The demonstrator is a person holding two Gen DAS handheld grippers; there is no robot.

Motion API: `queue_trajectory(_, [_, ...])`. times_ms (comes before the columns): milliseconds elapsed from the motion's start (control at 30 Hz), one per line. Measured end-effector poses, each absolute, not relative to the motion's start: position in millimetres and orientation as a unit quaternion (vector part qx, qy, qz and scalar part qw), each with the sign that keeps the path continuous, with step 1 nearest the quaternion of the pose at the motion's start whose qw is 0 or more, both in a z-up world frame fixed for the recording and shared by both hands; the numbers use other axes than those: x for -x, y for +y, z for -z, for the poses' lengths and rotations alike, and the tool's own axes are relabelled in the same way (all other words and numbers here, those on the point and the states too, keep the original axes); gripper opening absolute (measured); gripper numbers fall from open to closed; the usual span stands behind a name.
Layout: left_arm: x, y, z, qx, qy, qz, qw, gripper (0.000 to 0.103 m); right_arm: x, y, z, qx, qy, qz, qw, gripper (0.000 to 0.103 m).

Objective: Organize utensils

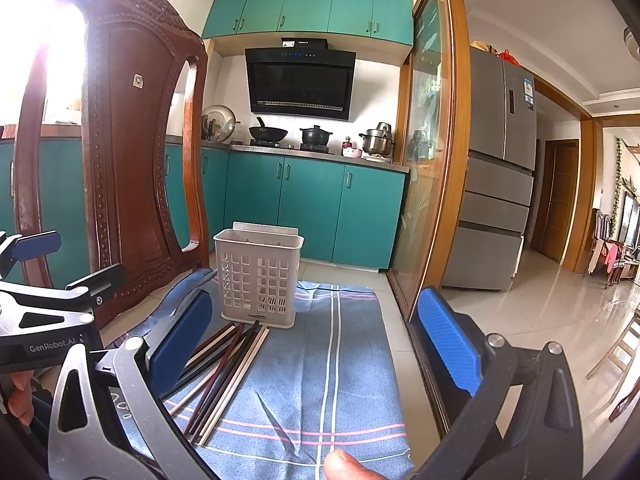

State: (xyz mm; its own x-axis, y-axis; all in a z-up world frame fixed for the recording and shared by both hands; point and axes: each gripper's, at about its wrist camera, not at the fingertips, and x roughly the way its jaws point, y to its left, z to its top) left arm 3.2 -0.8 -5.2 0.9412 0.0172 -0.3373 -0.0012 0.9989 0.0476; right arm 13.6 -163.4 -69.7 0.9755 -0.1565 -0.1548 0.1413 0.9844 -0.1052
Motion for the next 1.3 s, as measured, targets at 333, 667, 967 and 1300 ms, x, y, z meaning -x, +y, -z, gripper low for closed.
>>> queue_trajectory(333, [-3.8,-0.5,6.6,-0.024,0.172,-0.005,0.985,0.099,-13.3,-163.3,69.7,0.047,0.081,0.075,0.993,0.101])
queue_trajectory(667, [-3.9,-0.6,6.5,-0.024,0.172,-0.005,0.985,0.099,-13.2,-163.4,70.0,0.047,0.081,0.075,0.993,0.101])
queue_trajectory(967, [-5.0,-1.1,8.4,-0.026,0.173,-0.005,0.985,0.099,-13.0,-163.2,70.3,0.048,0.080,0.075,0.993,0.101])
queue_trajectory(1300, [-7.7,-2.6,12.3,-0.030,0.176,-0.006,0.984,0.099,-13.0,-163.1,70.9,0.049,0.081,0.076,0.993,0.101])
